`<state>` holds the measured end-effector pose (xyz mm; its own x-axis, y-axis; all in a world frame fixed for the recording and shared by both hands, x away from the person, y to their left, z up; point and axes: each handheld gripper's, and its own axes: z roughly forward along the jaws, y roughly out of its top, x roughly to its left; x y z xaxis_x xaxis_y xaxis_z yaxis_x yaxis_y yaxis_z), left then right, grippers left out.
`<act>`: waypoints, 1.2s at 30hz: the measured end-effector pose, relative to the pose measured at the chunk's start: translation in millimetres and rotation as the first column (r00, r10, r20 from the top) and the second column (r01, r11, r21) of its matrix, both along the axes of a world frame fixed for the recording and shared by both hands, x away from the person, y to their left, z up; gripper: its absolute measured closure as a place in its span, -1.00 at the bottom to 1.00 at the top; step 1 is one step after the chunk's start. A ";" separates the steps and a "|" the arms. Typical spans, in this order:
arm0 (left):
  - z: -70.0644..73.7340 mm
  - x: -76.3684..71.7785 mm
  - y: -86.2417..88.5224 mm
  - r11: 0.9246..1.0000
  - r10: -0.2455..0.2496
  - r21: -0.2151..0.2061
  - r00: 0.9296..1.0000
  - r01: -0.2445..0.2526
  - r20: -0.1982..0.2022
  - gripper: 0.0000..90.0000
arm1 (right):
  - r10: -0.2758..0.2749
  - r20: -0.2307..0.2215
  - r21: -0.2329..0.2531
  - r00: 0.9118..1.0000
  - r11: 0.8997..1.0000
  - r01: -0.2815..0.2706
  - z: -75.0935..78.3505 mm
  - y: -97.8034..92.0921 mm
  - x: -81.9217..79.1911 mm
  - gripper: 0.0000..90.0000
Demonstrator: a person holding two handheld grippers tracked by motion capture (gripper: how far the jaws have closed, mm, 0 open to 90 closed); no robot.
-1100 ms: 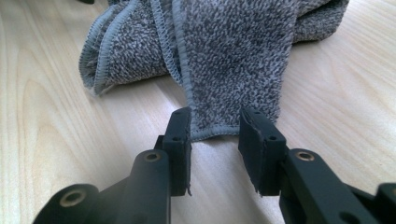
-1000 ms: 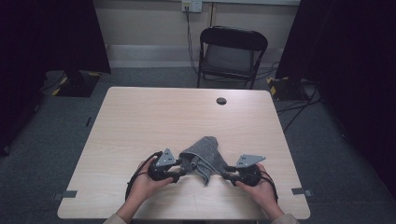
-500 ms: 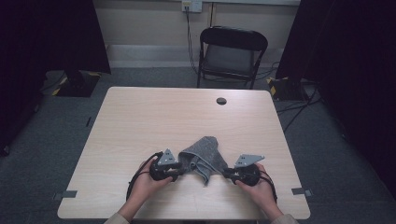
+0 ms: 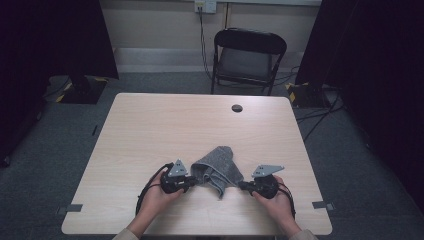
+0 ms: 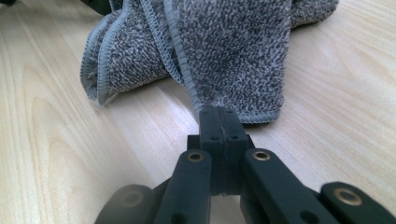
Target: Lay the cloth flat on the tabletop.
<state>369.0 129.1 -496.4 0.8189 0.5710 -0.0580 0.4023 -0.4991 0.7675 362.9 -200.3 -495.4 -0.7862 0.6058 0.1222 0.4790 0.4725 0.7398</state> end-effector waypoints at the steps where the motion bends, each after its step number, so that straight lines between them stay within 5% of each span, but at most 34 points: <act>1: 0.2 0.3 0.5 1.000 -0.007 -0.001 1.000 0.007 0.004 0.83 | 0.000 -0.006 0.007 1.000 1.000 0.000 -0.4 -0.5 0.1 1.00; 13: 13.1 1.7 10.8 0.997 0.014 -0.074 1.000 -0.014 -0.002 0.87 | -0.018 -0.018 0.067 1.000 0.998 0.019 9.6 -9.8 1.5 1.00; 25: 16.4 2.3 14.3 0.997 0.020 -0.073 1.000 -0.020 -0.003 0.90 | -0.012 0.013 0.070 1.000 0.997 0.011 14.8 -12.9 1.9 1.00; 26: 15.9 2.2 13.8 0.997 0.019 -0.071 1.000 -0.020 -0.006 0.90 | -0.001 0.021 0.074 1.000 0.997 -0.001 13.1 -10.3 1.8 0.82; 36: 11.7 2.4 11.4 0.998 0.011 -0.063 1.000 -0.012 -0.016 0.90 | 0.009 0.046 0.065 0.999 0.998 -0.012 2.2 6.0 7.9 0.53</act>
